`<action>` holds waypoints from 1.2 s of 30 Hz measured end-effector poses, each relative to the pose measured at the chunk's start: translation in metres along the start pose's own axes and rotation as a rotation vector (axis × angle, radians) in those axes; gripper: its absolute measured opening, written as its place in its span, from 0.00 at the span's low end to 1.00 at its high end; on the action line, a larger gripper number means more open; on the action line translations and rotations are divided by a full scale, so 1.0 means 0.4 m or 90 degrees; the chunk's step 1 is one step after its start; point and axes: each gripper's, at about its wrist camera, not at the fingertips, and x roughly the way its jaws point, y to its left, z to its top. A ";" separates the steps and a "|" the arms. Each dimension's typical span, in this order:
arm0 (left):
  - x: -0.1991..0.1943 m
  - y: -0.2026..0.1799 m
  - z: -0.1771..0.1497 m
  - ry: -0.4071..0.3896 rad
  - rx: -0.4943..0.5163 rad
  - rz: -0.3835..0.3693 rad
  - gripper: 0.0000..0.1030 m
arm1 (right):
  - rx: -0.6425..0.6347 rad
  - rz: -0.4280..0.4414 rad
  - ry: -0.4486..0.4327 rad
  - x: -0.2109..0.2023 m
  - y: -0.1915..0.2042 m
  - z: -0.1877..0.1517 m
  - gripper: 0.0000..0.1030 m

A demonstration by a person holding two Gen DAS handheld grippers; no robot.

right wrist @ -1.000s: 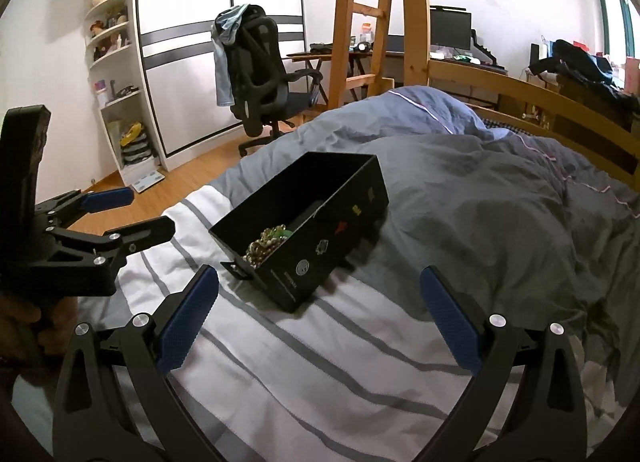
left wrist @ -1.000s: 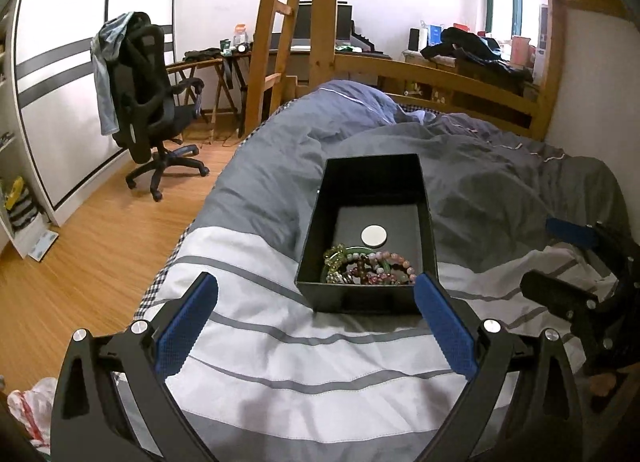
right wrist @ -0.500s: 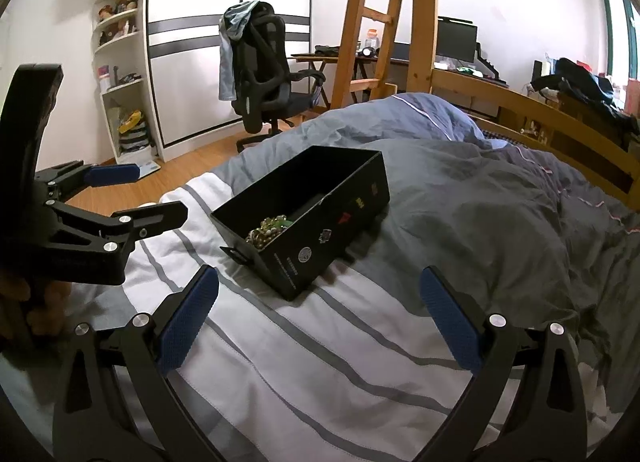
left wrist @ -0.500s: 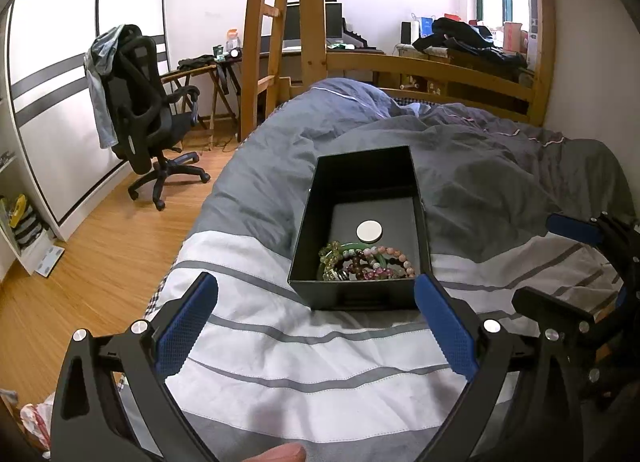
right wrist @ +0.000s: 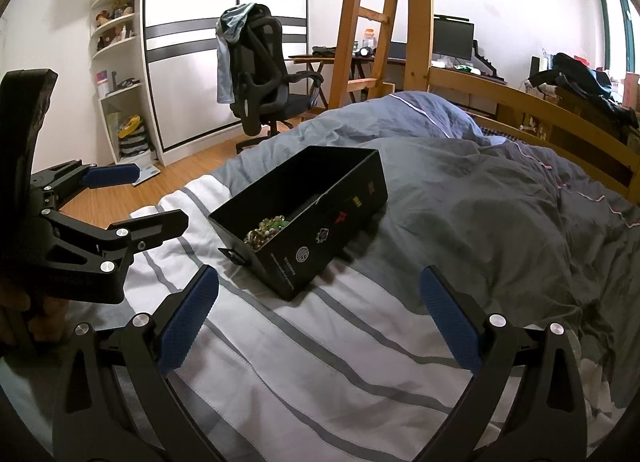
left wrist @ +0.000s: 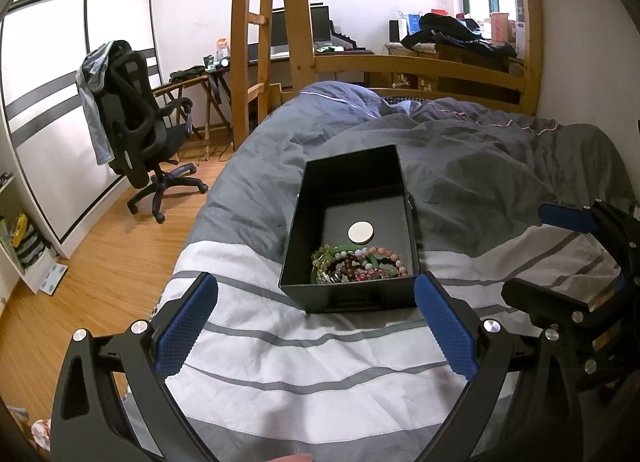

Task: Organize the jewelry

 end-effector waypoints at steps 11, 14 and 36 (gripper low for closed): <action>-0.003 -0.006 0.003 -0.003 0.004 -0.001 0.94 | -0.009 0.001 0.005 0.003 0.002 -0.008 0.96; -0.005 -0.007 0.007 -0.007 0.005 0.000 0.94 | -0.014 0.001 0.006 0.004 0.005 -0.010 0.96; 0.004 -0.002 0.002 -0.005 0.015 -0.008 0.94 | -0.018 0.000 0.008 0.005 0.009 -0.012 0.96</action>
